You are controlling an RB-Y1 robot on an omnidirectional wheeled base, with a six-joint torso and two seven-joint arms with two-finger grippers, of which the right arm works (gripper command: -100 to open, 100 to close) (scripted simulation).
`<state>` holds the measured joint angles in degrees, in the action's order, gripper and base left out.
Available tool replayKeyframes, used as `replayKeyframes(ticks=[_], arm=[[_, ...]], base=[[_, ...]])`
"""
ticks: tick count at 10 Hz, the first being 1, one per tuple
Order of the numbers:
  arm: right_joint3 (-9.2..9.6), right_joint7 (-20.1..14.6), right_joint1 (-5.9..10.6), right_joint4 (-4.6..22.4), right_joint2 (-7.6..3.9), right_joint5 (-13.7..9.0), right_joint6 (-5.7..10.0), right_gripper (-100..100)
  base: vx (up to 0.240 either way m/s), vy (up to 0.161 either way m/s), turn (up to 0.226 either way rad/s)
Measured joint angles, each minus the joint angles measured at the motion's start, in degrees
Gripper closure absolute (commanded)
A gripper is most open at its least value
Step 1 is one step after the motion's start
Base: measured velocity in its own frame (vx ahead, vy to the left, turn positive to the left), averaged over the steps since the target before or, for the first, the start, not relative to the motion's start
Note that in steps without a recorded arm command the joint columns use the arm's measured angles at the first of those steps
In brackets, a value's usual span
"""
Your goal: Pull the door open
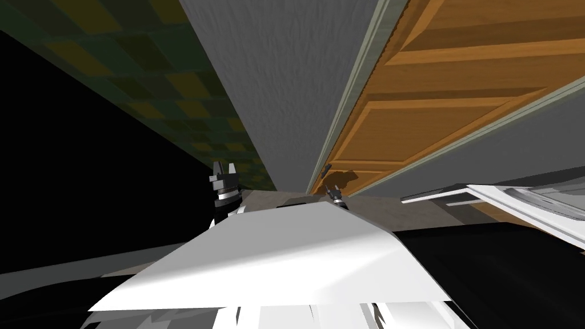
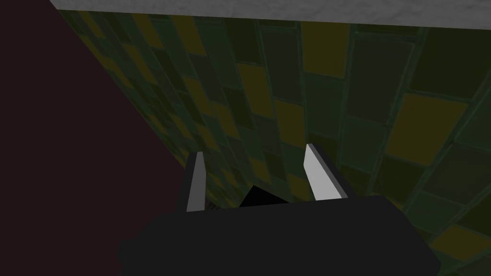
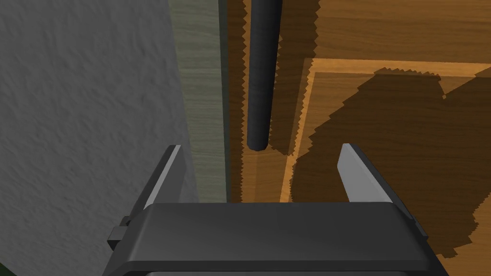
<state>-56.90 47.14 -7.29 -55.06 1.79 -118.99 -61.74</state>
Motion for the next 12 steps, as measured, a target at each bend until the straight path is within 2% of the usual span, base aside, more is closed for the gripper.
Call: replayKeyframes(ticks=[2, 3, 4, 5, 6, 7, 9, 11, 12], arm=[[-0.94, 0.88, 0.44, 1.46, 0.52, -2.2, -1.45, -100], [-1.0, 1.0, 0.48, 1.55, 0.55, -2.33, -1.63, -100], [-1.09, 1.17, 0.61, 1.52, -0.2, -2.37, -1.43, -100], [-1.4, 1.8, 1.48, 2.71, -1.79, -2.61, -1.14, -100], [-1.51, 1.96, 1.92, 2.4, -2.49, -2.61, -0.42, -100], [-1.54, 1.72, 2.19, 1.39, -2.42, -2.51, 0.61, -100], [-2.07, 2.46, 3.67, 2.44, -2.0, -2.82, 1.9, -100], [-2.4, 2.46, 3.85, 1.52, 0.35, -2.81, 3.19, -100], [-2.47, 2.39, 3.75, 1.46, 0.43, -2.81, 3.32, 100]], base=[[0.038, -0.042, 0.038], [0.048, -0.025, 0.059], [0.135, -0.041, 0.076], [0.153, -0.068, 0.094], [0.19, -0.077, 0.112], [0.194, -0.073, 0.092], [0.176, -0.079, 0.077], [0.071, -0.026, -0.015], [-0.013, 0.002, 0.012]])
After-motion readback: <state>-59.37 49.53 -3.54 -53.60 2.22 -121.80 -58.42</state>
